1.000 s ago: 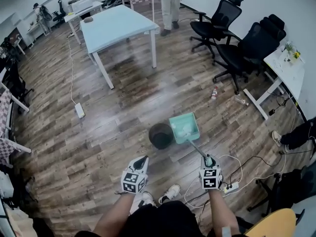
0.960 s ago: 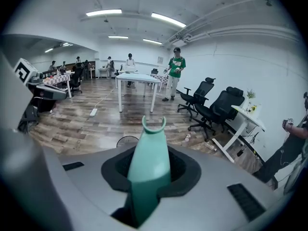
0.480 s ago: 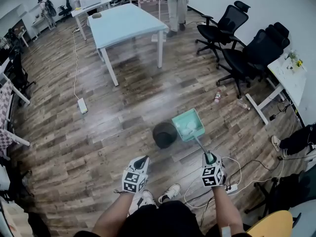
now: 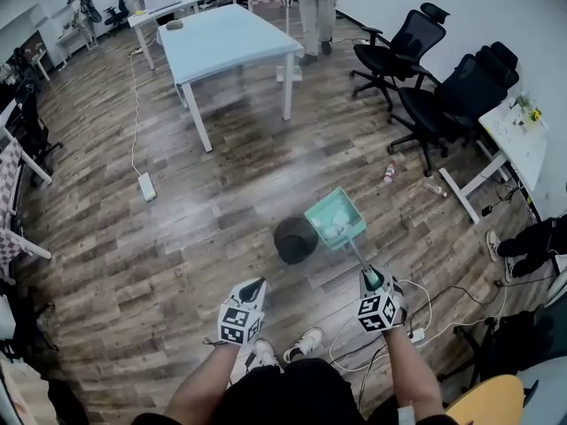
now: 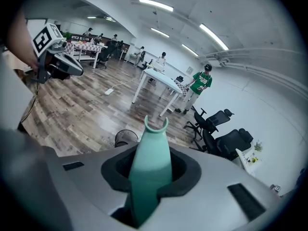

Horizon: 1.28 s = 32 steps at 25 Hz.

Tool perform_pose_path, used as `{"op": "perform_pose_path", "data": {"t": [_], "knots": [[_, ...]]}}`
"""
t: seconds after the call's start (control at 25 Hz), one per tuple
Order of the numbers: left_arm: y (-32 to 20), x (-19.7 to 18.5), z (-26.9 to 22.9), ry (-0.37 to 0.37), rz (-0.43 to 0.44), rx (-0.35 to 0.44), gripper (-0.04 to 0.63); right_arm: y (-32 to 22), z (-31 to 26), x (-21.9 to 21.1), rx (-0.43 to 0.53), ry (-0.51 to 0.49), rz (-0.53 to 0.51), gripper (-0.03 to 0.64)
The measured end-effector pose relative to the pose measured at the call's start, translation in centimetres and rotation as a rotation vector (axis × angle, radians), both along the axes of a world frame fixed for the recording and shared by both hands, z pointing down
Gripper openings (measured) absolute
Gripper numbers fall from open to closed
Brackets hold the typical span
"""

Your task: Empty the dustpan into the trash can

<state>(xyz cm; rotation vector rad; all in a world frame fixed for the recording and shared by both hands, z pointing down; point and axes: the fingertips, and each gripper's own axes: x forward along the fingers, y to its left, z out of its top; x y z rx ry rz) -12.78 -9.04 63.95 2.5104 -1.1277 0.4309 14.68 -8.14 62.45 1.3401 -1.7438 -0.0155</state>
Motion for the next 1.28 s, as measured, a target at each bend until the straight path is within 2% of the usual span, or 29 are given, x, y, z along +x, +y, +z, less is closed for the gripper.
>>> {"op": "perform_pose_path", "data": {"t": [0.36,0.76,1.28], "knots": [[0.4,-1.1,0.3,-0.001,-0.022,-0.001,0.012,0.3,1.1,-2.0,-0.031,-0.007,-0.039,0.1],[0.9,-2.6,1.1,-0.005,-0.043,-0.015,0.012,-0.4,1.4,-4.4,-0.043,0.117,-0.186,0.1],[1.5,-4.6,1.7,0.003,-0.063,-0.014,0.012,-0.3,1.6,-9.0,-0.047,0.427,-0.512,0.103]]}}
